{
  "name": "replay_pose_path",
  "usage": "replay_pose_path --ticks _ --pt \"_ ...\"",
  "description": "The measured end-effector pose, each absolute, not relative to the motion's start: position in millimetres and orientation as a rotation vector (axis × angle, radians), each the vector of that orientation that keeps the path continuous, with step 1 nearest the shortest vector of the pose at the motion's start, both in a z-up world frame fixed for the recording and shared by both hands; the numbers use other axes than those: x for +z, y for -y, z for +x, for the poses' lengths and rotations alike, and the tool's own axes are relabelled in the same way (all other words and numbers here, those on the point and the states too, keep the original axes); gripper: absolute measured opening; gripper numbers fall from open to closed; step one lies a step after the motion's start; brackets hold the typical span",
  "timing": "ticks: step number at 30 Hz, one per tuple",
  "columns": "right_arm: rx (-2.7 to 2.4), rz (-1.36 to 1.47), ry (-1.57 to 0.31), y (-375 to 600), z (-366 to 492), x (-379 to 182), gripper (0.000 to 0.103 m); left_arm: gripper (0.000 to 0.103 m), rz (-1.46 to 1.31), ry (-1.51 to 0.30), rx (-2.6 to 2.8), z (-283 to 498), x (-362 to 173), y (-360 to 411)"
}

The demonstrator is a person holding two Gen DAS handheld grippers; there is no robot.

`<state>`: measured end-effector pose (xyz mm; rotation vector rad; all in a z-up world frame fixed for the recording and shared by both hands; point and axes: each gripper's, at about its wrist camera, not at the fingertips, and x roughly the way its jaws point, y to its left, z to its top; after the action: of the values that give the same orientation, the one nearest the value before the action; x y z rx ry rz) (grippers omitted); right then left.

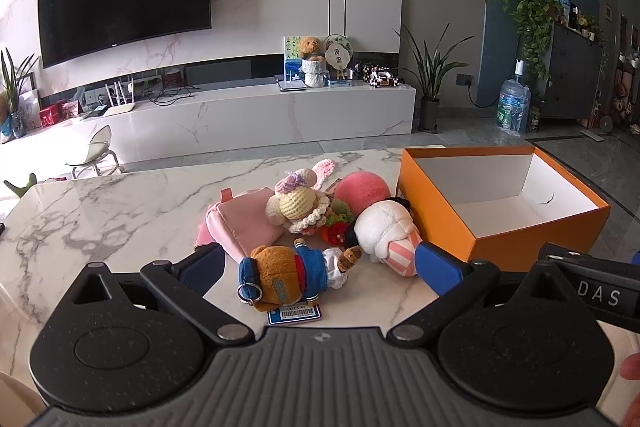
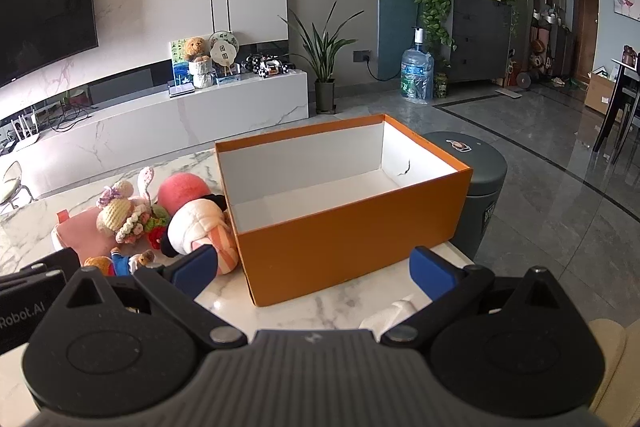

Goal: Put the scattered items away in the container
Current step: 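Move both tools toward the pile of plush toys on the table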

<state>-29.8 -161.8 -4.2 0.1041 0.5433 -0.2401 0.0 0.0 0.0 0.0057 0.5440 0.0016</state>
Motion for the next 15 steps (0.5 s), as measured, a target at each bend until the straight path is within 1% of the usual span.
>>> replay_pose_path --ticks 5,10,15 --pt "-0.242 0.109 -0.521 164 -42 -2 0.103 0.103 0.009 -0.549 0.003 0 0 0" --pt "-0.255 0.111 -0.583 165 -31 -4 0.103 0.103 -0.004 -0.55 0.012 1 -1 -3" --pt "-0.247 0.114 -0.592 164 -28 -8 0.103 0.103 -0.008 -0.555 -0.013 0 -6 -4"
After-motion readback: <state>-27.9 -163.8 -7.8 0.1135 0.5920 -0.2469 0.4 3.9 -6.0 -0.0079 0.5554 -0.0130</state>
